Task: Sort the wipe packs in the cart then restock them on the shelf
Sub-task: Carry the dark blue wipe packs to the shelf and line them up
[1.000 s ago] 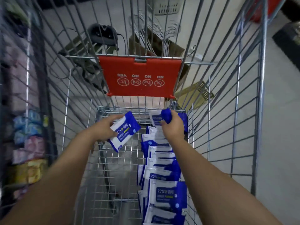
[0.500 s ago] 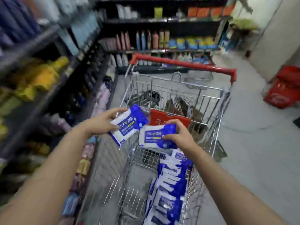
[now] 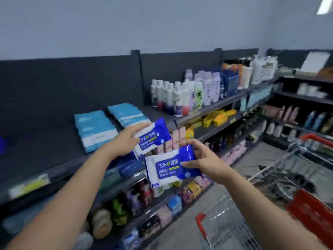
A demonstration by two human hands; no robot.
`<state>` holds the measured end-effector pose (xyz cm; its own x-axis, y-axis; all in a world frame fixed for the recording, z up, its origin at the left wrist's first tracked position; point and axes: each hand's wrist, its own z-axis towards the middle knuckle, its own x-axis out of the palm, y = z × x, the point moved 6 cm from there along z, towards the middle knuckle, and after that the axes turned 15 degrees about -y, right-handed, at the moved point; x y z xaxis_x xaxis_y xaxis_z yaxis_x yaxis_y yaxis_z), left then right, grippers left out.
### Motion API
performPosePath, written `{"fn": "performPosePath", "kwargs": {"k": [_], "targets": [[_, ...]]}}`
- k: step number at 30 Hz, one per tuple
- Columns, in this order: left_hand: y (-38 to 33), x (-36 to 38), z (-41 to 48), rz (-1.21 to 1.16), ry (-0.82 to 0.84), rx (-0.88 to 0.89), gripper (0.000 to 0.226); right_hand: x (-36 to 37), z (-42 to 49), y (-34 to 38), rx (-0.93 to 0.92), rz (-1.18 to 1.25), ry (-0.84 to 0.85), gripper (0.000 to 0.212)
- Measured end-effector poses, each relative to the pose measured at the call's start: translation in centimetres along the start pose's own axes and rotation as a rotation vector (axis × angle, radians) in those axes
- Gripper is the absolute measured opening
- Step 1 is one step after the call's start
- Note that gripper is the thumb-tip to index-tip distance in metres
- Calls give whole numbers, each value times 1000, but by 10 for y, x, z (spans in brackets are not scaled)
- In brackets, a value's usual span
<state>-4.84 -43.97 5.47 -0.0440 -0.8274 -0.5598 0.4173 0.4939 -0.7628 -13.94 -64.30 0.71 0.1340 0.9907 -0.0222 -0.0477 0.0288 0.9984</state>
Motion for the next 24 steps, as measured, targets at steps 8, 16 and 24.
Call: {"fn": "performPosePath", "kwargs": {"k": [8,16,24], "targets": [[129,-261,-89,157,-351,-208,54,277,32,35,-126,-5,313,43],[299,-441,-117,259,-369,-440,54,502,80,4,-40,-5,448,40],[391,-483,-87,126,-431,-464,41,621,119,-23,-52,-67,435,38]]}}
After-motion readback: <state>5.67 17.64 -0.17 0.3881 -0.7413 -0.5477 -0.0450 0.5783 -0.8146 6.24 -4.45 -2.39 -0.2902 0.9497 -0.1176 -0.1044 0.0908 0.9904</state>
